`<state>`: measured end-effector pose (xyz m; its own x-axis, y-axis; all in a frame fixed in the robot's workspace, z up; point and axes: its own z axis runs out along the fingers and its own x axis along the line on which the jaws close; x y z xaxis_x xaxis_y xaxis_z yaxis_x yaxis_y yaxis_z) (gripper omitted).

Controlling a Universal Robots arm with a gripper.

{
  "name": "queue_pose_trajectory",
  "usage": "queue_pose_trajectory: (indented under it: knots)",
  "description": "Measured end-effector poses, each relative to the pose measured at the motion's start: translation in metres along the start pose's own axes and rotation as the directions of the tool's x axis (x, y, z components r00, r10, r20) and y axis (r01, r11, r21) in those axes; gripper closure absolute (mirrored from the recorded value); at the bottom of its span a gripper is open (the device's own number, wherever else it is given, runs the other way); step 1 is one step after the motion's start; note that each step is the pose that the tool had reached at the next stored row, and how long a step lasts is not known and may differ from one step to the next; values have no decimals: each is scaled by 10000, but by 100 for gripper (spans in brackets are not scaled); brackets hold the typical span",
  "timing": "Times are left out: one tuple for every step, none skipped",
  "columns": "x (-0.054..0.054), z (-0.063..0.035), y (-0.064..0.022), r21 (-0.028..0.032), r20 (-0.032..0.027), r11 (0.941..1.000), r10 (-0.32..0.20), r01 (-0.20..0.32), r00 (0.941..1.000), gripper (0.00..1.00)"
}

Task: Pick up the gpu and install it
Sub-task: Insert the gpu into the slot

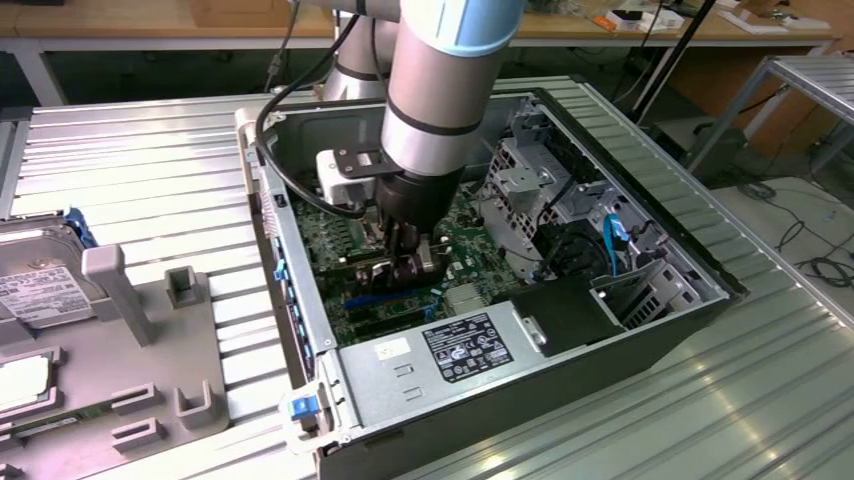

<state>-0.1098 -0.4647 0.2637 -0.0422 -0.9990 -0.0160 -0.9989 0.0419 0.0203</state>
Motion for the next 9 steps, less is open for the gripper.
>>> queue_pose_trajectory:
  knots:
    - [0,5,0,-2,1,10000,0,0,10000,73]
    - [0,11,0,-4,2,10000,-1,1,10000,73]
    - [0,18,0,-7,2,10000,-3,3,10000,73]
    - [1,23,1,-9,2,10000,-3,3,10000,73]
    - [1,25,3,-11,-1,10000,-2,2,10000,73]
    - [0,29,4,-11,-1,10000,-1,1,10000,73]
    - [-1,31,5,-11,1,10000,-2,2,10000,73]
    - [-2,34,7,-11,0,10000,-1,1,10000,73]
    - [-2,36,8,-10,1,10000,-2,2,10000,73]
